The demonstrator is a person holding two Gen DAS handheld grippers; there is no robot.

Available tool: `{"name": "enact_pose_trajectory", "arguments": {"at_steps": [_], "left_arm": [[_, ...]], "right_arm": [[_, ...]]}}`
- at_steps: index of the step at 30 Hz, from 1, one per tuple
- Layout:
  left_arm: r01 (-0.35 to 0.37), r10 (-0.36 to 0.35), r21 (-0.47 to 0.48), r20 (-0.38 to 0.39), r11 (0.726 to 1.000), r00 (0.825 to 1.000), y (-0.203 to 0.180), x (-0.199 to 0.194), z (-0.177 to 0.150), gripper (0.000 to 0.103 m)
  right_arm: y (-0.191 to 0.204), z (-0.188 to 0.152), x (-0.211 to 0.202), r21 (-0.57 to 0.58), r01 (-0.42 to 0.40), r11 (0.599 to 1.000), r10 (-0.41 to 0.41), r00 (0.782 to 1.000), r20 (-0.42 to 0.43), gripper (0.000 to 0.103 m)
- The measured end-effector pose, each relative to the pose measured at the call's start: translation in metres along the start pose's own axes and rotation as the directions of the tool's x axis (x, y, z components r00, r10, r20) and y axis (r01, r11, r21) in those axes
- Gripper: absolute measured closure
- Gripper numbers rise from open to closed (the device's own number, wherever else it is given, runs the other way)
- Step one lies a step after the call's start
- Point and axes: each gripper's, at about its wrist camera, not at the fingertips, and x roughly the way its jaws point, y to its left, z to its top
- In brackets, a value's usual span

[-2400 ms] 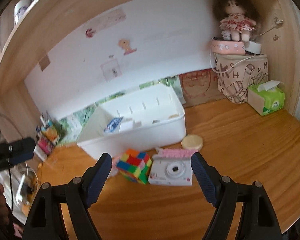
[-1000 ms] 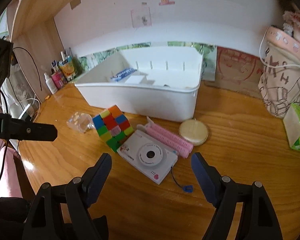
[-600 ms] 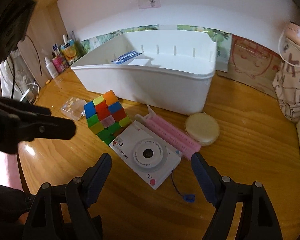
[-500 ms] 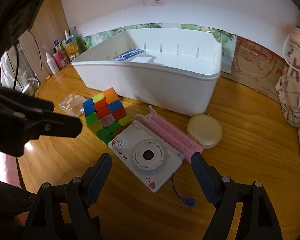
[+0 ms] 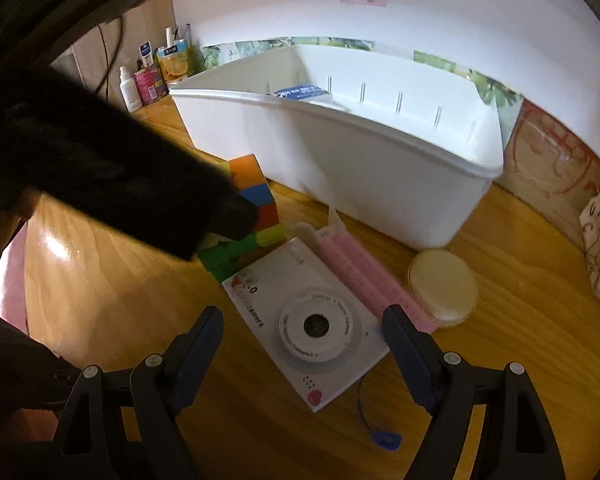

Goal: Organize rigid objects
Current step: 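Move both tools down toward the Rubik's cube and the white round-lens toy, then grasp the Rubik's cube with the left tool while the right tool grasps the white round-lens toy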

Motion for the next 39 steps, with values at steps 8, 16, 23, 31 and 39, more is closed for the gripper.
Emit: {"name": "enact_pose_trajectory", "arguments": {"at_steps": [8, 16, 23, 31, 39], "left_arm": [[0.003, -0.002, 0.024, -0.048, 1.000, 0.999, -0.004, 0.018, 0.014, 0.016], [0.053, -0.056, -0.029, -0.118, 0.998, 0.991, 0.001, 0.033, 0.020, 0.031], [0.094, -0.100, -0.063, -0.111, 0.994, 0.989, 0.006, 0.036, 0.028, 0.033], [0.126, -0.137, -0.128, -0.083, 0.984, 0.987, 0.035, 0.025, 0.017, 0.034], [0.188, -0.188, -0.163, 0.016, 0.969, 0.982, 0.061, 0.006, -0.001, 0.034]], "right_arm": [[0.008, 0.001, 0.006, -0.050, 0.022, 0.998, -0.022, 1.000, -0.001, 0.016], [0.010, 0.004, 0.022, -0.073, 0.061, 0.995, -0.063, 0.998, -0.026, 0.015], [0.008, 0.007, 0.032, -0.061, 0.051, 0.997, -0.053, 0.998, -0.031, 0.011], [-0.001, 0.013, 0.041, -0.026, 0.028, 0.999, -0.029, 0.999, -0.029, 0.011], [0.003, 0.014, 0.035, -0.054, 0.014, 0.998, -0.017, 0.999, -0.049, 0.032]]}}
